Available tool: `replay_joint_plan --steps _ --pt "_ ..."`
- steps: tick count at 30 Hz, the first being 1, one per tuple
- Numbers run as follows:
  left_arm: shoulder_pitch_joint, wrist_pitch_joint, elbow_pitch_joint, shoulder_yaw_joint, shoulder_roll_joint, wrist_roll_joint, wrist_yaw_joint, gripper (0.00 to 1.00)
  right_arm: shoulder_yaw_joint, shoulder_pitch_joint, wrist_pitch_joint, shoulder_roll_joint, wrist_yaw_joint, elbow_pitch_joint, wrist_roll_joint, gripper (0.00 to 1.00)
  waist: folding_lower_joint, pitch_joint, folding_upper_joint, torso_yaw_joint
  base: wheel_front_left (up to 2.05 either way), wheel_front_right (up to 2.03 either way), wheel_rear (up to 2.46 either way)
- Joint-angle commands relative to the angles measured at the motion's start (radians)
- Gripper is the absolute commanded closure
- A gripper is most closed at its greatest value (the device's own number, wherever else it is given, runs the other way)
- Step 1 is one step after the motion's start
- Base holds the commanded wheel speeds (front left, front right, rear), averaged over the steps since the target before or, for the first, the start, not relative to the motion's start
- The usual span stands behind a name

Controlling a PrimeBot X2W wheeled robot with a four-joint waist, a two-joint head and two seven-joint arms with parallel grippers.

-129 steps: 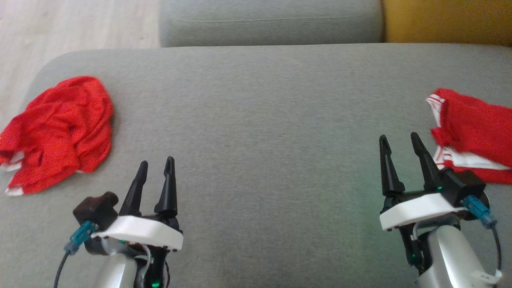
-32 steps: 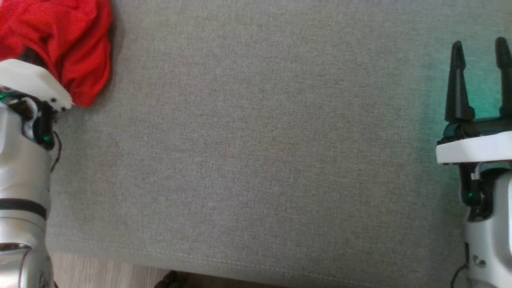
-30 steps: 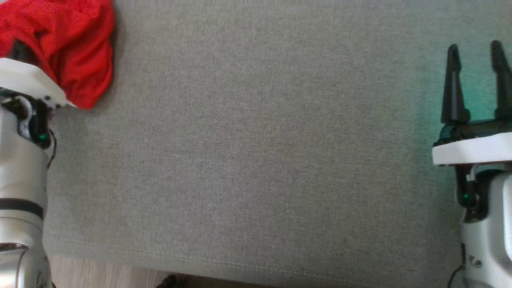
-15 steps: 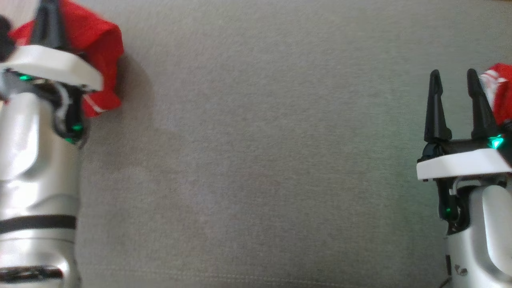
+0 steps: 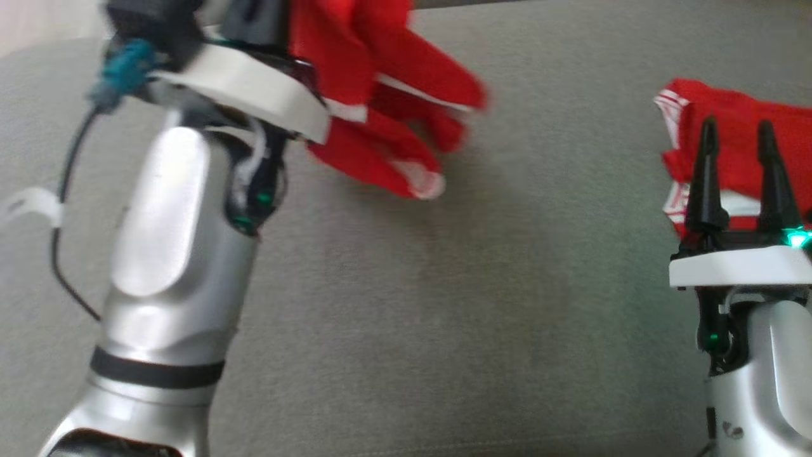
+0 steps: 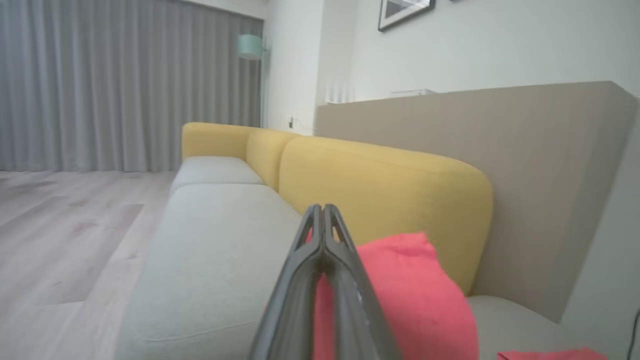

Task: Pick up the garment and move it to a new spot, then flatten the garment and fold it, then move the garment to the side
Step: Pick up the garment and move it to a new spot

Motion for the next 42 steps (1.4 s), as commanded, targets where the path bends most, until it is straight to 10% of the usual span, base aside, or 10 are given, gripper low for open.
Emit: replay_joint_plan --steps 1,5,6,7,21,31,42 --pt "-0.055 0.005 -0.035 0.003 0.016 -0.004 0.008 1.0 0.025 -0.045 -0.013 0.002 0.007 -0.026 0.016 0.0 0.0001 0.028 0.0 -0.049 0.0 0.0 0.0" --pt "-0.065 0.001 0.012 -0.109 0.009 -0.066 0.023 0.93 0.036 -0.062 -0.031 0.003 0.007 -0.004 0.048 0.0 0.0001 0.057 0.0 -0.103 0.0 0.0 0.0" --pt "-0.065 -0.004 0.024 -0.142 0.008 -0.101 0.027 0.36 0.042 -0.066 -0.036 0.003 0.007 0.003 0.055 0.0 0.0001 0.065 0.0 -0.116 0.0 0.0 0.0" --pt "-0.066 -0.003 0.038 -0.178 0.008 -0.133 0.025 0.0 0.046 -0.07 -0.04 0.003 0.007 0.009 0.06 0.0 0.0001 0.07 0.0 -0.127 0.0 0.0 0.0" --pt "-0.143 -0.125 0.181 -0.104 0.104 -0.239 0.032 0.0 0.04 -0.07 -0.072 0.003 0.007 0.058 0.067 0.0 0.0001 0.058 0.0 -0.079 0.0 0.0 0.0" --pt "0.14 -0.176 0.136 -0.027 0.199 -0.243 0.028 0.0 0.059 -0.003 -0.037 0.003 0.007 0.055 0.019 0.0 0.0001 -0.045 0.0 0.073 0.0 0.0 0.0" --pt "0.548 -0.178 -0.093 0.279 0.068 -0.153 -0.017 0.0 0.087 0.075 0.003 0.003 0.007 0.031 0.027 0.0 0.0001 -0.073 0.0 0.153 0.0 0.0 0.0"
